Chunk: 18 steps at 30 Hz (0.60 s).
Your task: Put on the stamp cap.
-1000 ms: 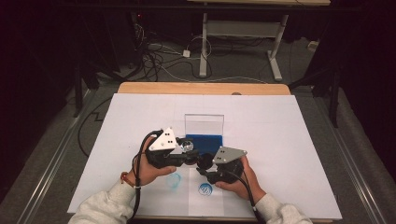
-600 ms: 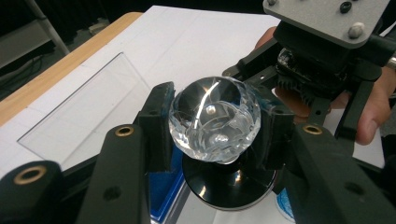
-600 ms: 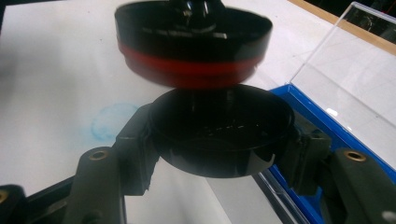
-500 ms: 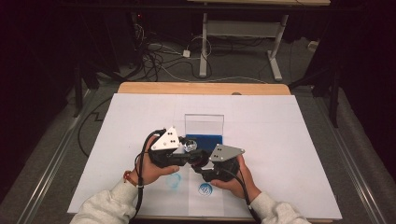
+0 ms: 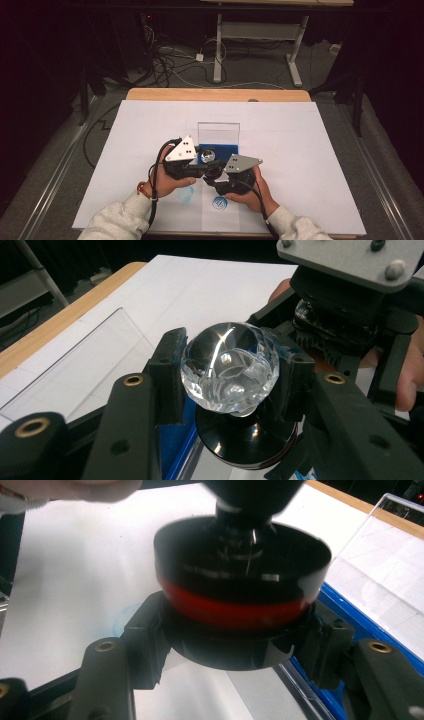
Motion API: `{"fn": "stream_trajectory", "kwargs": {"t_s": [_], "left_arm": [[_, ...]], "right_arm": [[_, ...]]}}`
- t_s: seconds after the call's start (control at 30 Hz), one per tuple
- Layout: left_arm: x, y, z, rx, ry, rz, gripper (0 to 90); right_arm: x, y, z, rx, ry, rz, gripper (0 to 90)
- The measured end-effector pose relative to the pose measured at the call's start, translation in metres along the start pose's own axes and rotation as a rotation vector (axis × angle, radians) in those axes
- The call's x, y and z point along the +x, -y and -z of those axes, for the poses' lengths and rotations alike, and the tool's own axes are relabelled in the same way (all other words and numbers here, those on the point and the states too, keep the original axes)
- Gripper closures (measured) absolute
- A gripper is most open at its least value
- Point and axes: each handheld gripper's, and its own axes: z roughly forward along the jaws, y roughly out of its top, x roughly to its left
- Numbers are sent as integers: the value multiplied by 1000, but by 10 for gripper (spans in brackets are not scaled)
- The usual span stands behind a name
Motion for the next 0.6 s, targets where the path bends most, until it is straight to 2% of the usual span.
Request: {"fn": "stream_trajectory", "kwargs": {"t_s": [0.13, 0.43, 0.5, 0.6], "left_arm": [[-1, 1, -3, -26, 4, 5, 548], [1, 4, -3, -38, 10, 16, 548], [3, 5, -2, -49, 16, 32, 549], [2, 5, -3, -50, 18, 31, 549]], "right_arm": [[-1, -2, 3, -10, 1, -2, 389], [-2, -2, 5, -18, -1, -32, 390], [-5, -2, 7, -26, -4, -50, 389], [-5, -3, 7, -21, -5, -44, 389]]}}
